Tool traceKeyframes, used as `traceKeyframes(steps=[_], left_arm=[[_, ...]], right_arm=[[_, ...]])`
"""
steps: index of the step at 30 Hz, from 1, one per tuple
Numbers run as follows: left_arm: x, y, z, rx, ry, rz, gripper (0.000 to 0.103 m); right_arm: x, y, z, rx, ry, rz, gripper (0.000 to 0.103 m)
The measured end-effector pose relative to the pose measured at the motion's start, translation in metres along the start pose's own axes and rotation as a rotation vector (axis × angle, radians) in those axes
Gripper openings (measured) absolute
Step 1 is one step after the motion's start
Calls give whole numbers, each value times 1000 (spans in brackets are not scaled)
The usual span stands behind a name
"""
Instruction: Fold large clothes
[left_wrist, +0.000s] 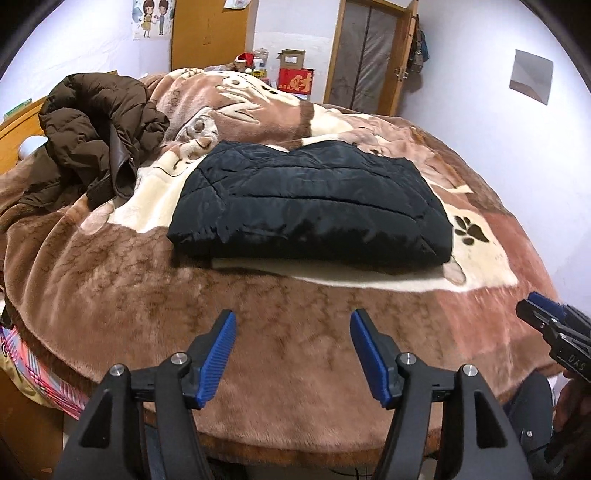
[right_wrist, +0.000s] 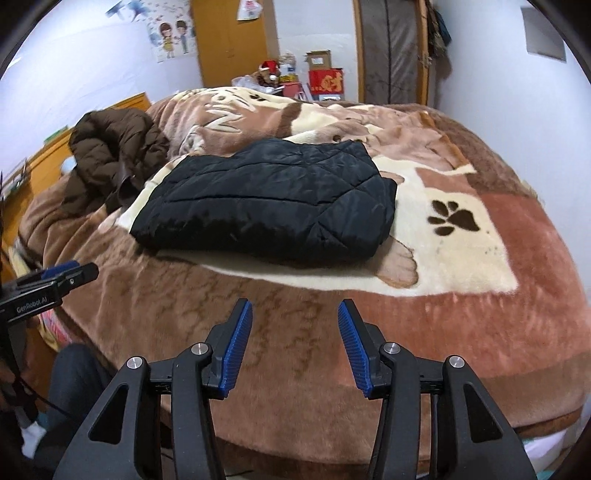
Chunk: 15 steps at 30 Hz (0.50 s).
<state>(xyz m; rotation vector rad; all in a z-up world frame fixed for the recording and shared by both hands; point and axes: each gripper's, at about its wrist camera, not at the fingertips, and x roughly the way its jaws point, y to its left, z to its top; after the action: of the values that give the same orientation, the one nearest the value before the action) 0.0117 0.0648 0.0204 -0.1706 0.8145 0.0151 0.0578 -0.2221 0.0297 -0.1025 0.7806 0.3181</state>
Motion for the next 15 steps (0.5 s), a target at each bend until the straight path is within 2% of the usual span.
traceKeyframes(steps=[7,15], left_arm=[[-11,-4,-5,-2,-22,1,66],[-7,-1,-8,-21,-21,22,66]], right_arm=[[-9,10,-3,-25,-21,-7,50],[-1,14,-6,-32,3,4,50]])
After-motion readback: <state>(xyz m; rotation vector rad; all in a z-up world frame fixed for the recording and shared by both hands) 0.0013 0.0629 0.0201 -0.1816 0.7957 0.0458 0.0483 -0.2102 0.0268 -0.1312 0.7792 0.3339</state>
